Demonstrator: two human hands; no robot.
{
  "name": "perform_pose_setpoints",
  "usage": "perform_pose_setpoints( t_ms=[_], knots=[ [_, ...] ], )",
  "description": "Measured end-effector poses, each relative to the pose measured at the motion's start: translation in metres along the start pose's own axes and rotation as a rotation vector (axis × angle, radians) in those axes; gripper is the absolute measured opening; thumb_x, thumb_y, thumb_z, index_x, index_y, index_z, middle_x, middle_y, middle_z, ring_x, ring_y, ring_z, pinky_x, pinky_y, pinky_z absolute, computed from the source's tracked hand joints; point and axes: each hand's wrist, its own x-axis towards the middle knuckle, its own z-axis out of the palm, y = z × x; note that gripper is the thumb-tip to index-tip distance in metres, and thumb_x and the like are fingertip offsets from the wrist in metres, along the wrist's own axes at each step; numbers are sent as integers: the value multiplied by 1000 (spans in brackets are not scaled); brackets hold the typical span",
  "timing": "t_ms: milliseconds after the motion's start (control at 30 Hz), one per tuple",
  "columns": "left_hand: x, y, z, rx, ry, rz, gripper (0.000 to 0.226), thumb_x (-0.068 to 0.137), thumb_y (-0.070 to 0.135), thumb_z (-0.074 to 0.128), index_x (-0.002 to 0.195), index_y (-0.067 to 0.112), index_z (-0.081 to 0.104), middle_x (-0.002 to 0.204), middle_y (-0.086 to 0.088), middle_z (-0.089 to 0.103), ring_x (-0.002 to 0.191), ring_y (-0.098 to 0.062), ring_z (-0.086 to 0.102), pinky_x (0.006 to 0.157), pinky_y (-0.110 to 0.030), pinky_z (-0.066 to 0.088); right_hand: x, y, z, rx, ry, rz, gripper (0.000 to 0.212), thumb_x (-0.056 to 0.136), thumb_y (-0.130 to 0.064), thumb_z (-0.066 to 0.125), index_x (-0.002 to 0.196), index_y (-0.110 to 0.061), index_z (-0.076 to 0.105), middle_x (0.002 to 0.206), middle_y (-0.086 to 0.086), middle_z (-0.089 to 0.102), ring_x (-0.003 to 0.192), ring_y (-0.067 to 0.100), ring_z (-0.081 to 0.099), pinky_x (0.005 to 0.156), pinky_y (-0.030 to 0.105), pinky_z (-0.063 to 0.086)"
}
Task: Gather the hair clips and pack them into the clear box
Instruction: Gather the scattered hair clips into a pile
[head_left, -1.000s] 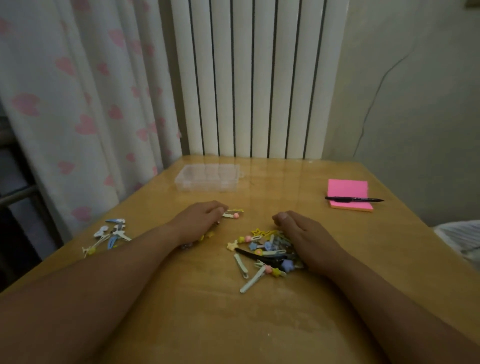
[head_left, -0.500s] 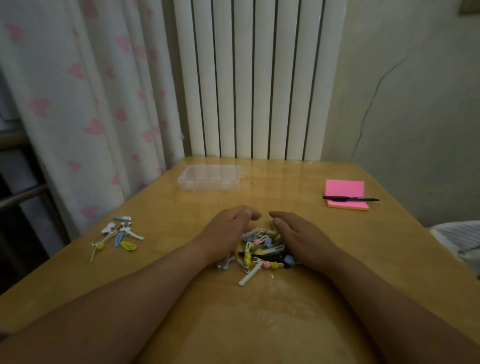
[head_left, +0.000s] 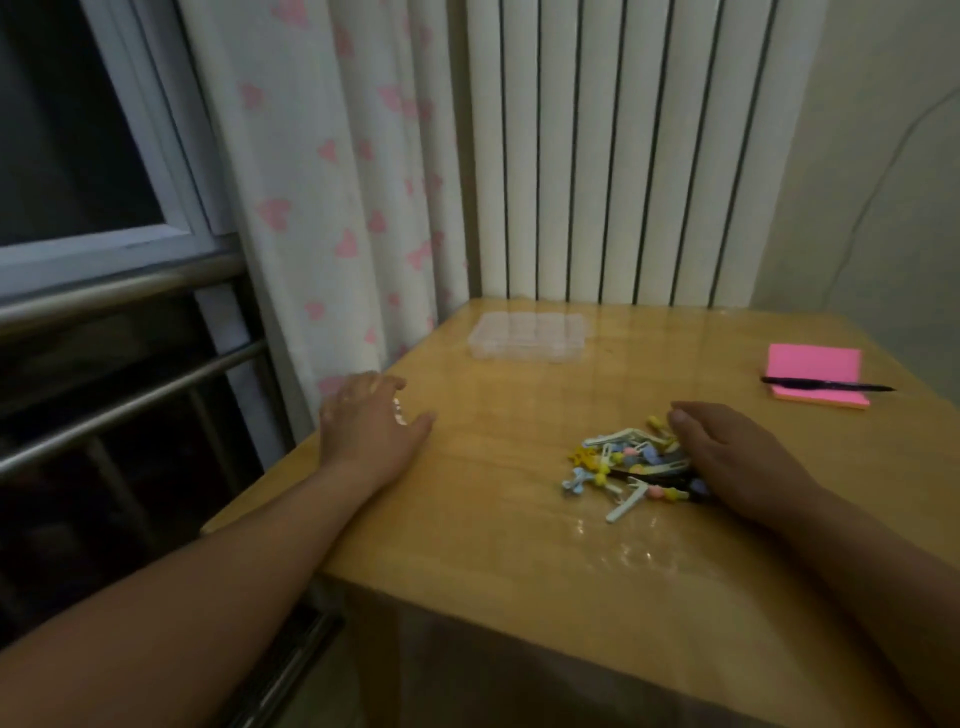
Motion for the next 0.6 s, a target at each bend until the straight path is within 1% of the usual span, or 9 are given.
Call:
perform_pose_setpoints(
  t_ms=[67,100,133,200,267,333,433,533,600],
  knots=[
    [14,-17,5,-69,-133,-88,93,75,87,54,148,29,52,154,-1,53,148,-25,41,122,-47,34,-5,-4,-2,-15,40,36,49,110,-48,39,144,-21,62,147,7,60,131,28,56,108,41,42],
    [18,-19,7,-128,-214,-96,100,73,88,55,150,25,51,153,-1,56,144,-25,47,120,-45,39,-7,-4,-2,-28,37,51,48,110,-47,38,142,-21,63,145,8,62,129,28,57,107,41,43],
    [22,-19,9,-179,-276,-90,99,76,85,58,152,21,51,154,-2,56,140,-26,52,117,-44,43,-10,-2,-2,-35,33,66,46,110,-45,37,139,-22,64,141,9,63,126,28,59,105,41,44],
    [21,-13,8,-189,-313,-45,80,91,67,64,154,18,52,156,-5,54,138,-28,55,114,-41,45,-14,1,0,-24,38,96,43,110,-45,36,132,-24,66,131,7,68,107,24,62,97,39,47],
    [17,-1,8,-190,-303,44,62,98,52,66,150,21,56,151,-3,59,132,-24,59,108,-34,44,-19,0,2,33,76,138,43,109,-46,37,130,-24,67,124,3,69,91,15,59,88,36,45],
    [9,18,10,-234,-317,128,51,98,43,69,144,24,62,141,0,66,121,-19,63,101,-29,44,-23,-2,3,44,110,141,43,109,-47,37,131,-24,66,125,2,69,94,15,61,85,34,43],
    [-7,53,17,-264,-336,284,39,98,31,71,136,22,68,135,-1,70,122,-20,64,98,-25,44,-27,-6,4,-48,76,92,40,110,-40,38,136,-22,64,132,4,67,111,23,65,89,36,47],
    [-26,95,24,-359,-393,414,35,100,27,68,135,23,69,137,6,68,125,-9,61,91,-10,38,-28,-5,4,13,89,126,40,110,-46,35,129,-29,66,124,0,70,102,18,66,84,35,46],
    [-38,124,29,-416,-448,468,35,103,27,63,137,24,68,137,7,68,121,-7,62,91,-12,43,-29,-6,3,59,105,134,41,110,-47,33,128,-31,66,120,-2,70,100,16,66,83,35,45]
  ],
)
